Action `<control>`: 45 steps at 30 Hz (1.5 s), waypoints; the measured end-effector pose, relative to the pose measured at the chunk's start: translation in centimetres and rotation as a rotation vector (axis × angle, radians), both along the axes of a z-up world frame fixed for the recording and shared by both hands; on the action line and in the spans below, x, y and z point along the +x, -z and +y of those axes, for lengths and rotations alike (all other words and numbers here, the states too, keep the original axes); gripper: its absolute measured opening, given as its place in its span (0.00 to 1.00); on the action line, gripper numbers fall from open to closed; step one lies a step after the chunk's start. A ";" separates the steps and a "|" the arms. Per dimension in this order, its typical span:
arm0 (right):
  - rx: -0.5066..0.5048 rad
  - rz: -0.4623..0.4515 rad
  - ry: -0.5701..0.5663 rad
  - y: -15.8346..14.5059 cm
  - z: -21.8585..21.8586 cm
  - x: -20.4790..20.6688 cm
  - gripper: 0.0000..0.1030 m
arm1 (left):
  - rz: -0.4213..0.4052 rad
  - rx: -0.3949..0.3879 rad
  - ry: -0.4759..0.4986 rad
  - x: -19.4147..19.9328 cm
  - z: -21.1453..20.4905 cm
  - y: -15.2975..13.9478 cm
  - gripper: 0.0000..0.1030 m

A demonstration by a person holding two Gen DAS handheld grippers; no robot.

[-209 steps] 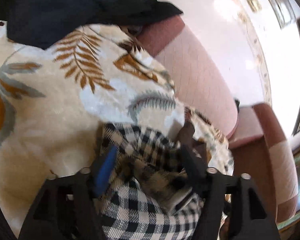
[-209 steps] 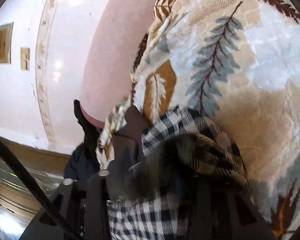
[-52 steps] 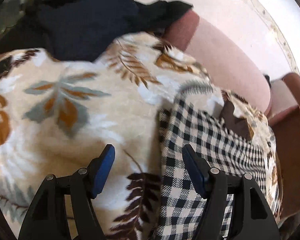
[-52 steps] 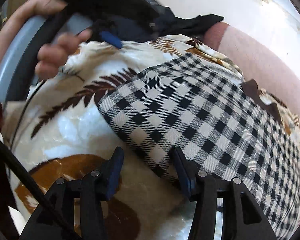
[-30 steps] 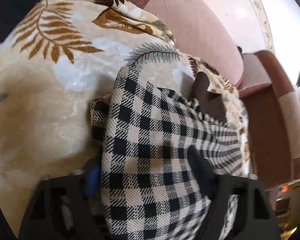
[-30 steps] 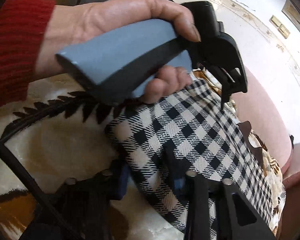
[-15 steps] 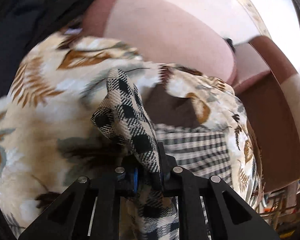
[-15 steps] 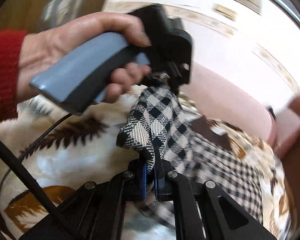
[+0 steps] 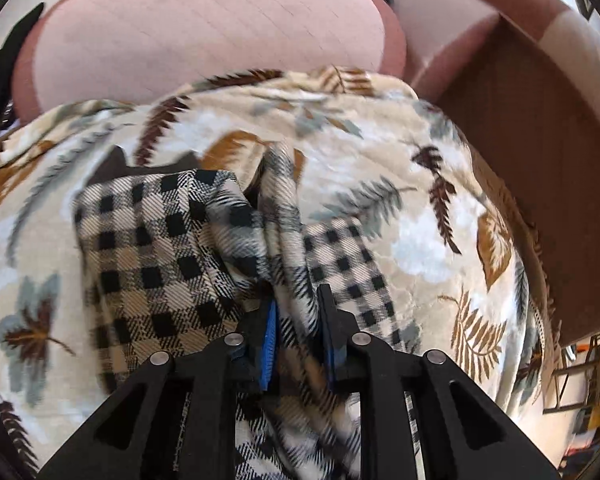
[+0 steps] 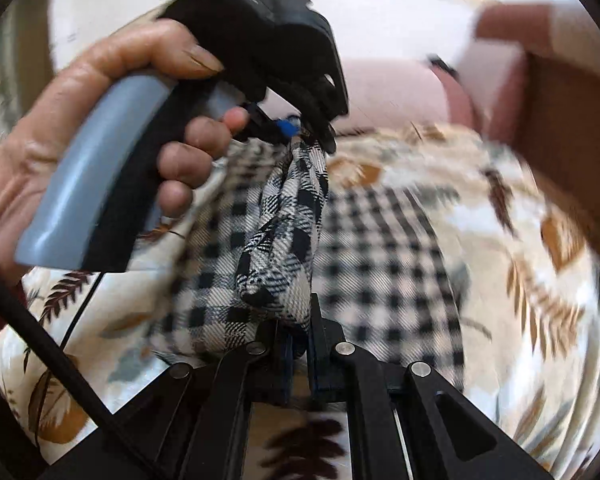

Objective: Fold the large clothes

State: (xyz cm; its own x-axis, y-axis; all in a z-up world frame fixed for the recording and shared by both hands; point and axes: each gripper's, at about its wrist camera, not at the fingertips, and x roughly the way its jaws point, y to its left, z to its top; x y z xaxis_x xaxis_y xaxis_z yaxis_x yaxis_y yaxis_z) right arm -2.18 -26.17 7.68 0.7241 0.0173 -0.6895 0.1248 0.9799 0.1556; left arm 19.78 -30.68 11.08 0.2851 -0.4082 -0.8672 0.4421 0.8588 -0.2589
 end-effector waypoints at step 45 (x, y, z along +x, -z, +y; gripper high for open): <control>0.425 0.174 0.143 4.2 -17.9 6.3 0.44 | -0.128 0.099 -0.091 -10.8 9.8 7.7 0.60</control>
State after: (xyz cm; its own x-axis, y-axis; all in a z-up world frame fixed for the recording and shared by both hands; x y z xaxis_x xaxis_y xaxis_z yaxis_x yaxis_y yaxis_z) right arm 4.15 -44.11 3.47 0.6144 0.2323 -0.7540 0.3131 0.8054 0.5033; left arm 8.94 -20.90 3.35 0.4280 -0.2901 -0.8560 0.3852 0.9153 -0.1176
